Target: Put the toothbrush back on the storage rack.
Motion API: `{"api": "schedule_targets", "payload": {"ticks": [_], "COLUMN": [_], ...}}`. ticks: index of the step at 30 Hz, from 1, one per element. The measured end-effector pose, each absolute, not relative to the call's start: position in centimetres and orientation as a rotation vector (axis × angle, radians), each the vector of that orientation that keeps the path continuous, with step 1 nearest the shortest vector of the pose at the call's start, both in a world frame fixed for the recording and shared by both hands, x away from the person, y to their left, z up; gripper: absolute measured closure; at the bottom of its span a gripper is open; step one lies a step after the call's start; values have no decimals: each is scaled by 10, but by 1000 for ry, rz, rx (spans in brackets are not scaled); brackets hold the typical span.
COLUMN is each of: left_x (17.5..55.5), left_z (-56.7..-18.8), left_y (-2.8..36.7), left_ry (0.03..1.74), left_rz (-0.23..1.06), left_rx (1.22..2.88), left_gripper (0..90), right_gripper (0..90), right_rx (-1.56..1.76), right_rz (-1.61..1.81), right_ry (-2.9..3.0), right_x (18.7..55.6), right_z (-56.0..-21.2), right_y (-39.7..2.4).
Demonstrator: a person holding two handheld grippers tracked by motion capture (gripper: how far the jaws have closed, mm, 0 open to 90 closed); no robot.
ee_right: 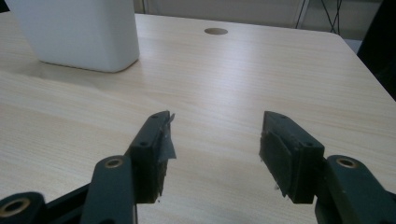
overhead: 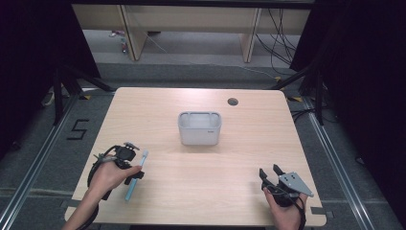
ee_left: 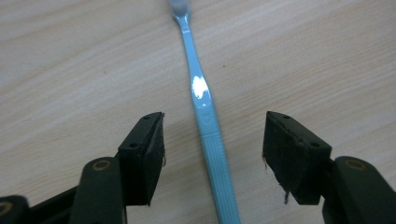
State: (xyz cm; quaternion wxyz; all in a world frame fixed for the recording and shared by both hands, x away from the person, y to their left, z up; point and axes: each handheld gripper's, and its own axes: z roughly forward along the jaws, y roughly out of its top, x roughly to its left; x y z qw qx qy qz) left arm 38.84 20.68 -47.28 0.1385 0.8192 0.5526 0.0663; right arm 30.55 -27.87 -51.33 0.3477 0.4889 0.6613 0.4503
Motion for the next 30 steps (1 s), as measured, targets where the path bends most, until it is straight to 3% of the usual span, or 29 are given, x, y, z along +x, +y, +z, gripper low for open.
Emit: {"api": "schedule_targets", "payload": {"ticks": [5,13,30], "left_x": [398,401,403], "left_z": [-475,-477,-481], "left_y": [207,204,202], "left_ry": [1591,1669,1643], "left_rz": [171,78,73], "left_rx": [2479,2482,2537], "left_gripper": [451,520,649], "right_gripper": [439,438,439], "right_rx": [1293,1270,1272], "right_rz": [1181,1163,1150], "right_ry": [1722,1719,1737], "right_x": [305,307,306], "right_z": [-514,-514,-513], "right_y": [-277,-278,-276]}}
